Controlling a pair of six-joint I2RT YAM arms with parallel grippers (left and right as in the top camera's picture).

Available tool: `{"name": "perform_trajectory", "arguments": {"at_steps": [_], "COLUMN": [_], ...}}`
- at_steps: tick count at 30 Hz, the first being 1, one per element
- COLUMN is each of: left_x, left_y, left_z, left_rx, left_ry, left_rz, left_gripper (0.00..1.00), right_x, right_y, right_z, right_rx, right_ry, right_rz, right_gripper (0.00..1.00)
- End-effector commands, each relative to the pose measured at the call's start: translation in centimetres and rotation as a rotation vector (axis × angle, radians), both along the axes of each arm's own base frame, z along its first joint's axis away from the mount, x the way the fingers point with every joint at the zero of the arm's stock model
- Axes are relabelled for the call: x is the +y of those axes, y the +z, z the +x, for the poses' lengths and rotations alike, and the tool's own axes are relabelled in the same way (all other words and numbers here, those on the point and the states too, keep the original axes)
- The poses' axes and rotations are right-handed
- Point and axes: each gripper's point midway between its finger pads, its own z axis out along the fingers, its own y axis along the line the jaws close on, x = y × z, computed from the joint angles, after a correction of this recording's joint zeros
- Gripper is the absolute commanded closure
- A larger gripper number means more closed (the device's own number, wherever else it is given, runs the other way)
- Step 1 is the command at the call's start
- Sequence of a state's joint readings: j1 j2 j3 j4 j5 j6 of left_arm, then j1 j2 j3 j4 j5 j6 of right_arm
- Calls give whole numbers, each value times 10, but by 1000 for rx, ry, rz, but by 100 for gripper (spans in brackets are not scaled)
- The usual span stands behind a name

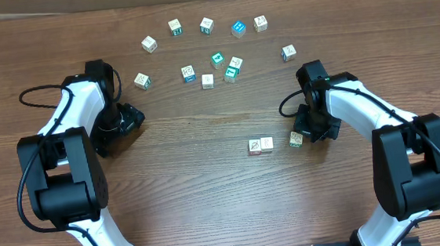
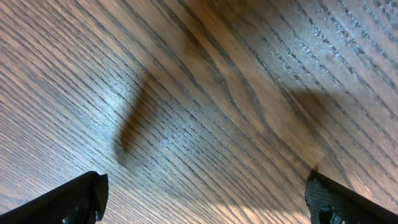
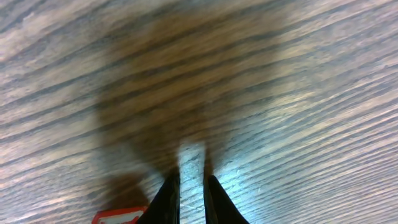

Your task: Form a horizontal line

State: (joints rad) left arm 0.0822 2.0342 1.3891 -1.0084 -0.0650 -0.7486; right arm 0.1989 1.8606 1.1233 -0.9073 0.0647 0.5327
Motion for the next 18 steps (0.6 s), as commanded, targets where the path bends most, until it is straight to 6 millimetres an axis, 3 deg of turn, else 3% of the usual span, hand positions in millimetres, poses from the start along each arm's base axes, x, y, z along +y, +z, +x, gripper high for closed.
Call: {"name": "perform_trajectory", "arguments": {"at_steps": [1, 18], "left_x": [2, 2], "left_y": [1, 1], "left_z": [-2, -2], "left_rx": [3, 3], "left_ry": [-17, -18], "left_rz": [19, 19], "left_gripper": [0, 0], "right_x": [6, 6], "right_y": [-3, -3], "right_z": [-9, -10], "right_rx": [25, 28], "right_ry": [-12, -10], "right_rz": [41, 40], "right_gripper": [88, 88]}}
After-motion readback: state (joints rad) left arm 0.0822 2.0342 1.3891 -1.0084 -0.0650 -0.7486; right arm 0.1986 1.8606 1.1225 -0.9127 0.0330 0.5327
